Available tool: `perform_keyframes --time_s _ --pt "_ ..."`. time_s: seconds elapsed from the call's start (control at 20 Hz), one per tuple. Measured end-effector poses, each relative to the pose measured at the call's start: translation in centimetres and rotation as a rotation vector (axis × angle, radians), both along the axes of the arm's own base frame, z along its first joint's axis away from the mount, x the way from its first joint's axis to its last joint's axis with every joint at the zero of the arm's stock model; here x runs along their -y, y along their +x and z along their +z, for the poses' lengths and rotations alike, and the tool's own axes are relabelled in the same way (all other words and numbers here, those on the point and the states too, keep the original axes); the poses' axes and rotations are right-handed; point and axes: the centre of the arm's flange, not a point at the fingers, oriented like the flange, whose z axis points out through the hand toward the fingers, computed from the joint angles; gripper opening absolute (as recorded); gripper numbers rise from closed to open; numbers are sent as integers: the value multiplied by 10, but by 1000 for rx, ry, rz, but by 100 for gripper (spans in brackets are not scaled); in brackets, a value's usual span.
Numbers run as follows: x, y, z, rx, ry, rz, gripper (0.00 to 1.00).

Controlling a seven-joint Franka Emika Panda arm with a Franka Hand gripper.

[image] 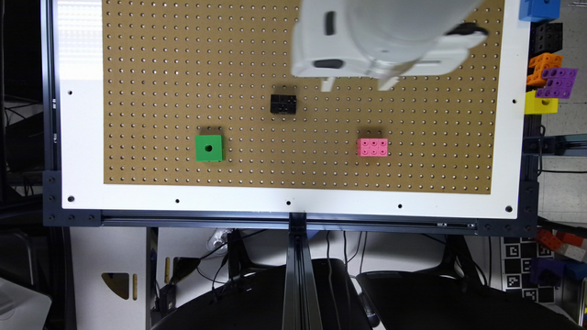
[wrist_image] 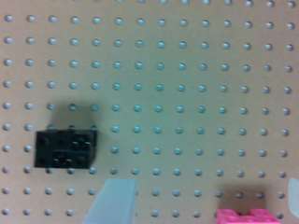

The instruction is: Pick up pink block.

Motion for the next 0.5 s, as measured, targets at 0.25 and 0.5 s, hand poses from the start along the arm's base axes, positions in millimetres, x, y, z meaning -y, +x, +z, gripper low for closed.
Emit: perform_keyframes --time_s 0.25,0.5 --pt "-20 37 -8 6 18 3 100" --pt "-30 54 -16 3 27 7 100"
